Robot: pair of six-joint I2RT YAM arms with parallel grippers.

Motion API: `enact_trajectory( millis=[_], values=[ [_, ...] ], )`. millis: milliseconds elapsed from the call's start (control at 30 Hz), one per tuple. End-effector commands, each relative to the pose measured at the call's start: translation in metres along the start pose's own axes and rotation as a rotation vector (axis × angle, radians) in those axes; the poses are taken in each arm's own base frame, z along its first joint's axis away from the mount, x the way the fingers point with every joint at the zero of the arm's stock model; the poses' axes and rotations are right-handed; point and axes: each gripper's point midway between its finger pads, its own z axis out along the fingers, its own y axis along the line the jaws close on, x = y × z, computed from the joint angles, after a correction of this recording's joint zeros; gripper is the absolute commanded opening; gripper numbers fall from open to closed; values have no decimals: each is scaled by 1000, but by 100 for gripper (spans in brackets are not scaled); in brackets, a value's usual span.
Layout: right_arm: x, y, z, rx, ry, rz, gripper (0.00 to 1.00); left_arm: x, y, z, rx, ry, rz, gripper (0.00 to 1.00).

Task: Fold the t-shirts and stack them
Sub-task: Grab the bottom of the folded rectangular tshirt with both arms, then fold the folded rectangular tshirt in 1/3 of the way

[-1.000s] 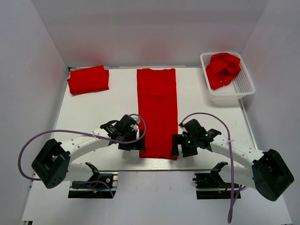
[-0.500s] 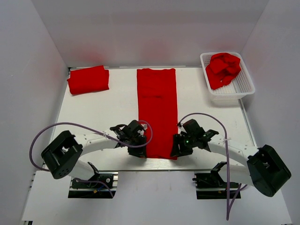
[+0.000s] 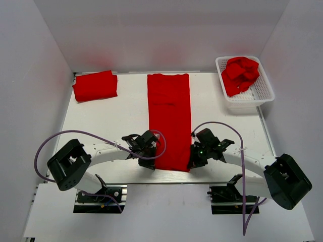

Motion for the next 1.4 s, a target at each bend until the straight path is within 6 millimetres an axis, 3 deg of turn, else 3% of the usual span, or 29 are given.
enact_trajectory(
  millis=[0,133,233,533,600,867,1000,1133,1367],
  values=[
    [-16,16,-6,-47,-46,-65,0,-32,-8,-17,-31,-128,28,0],
    [-46,22,-14,-6,-125,-91,0,-53,-7,-32,-65,-226,39,0],
    [-54,18,-15,33,-135,-85,0,-65,-10,-37,-66,-261,41,0],
    [-118,12,-28,182,-236,-47,0,-133,-7,-64,-227,-430,10,0],
    [-135,6,-33,220,-272,-16,0,-144,4,-59,-300,-439,-20,0],
    [-203,3,-46,242,-375,-5,0,-213,31,-73,-382,-524,-97,0],
    [-237,-1,-55,251,-424,7,0,-244,31,-74,-353,-546,-88,0],
    [-261,-5,-59,256,-454,15,0,-263,30,-67,-323,-539,-81,0],
    [-294,-11,-59,234,-456,23,0,-303,40,-73,-302,-577,-74,0]
  ],
)
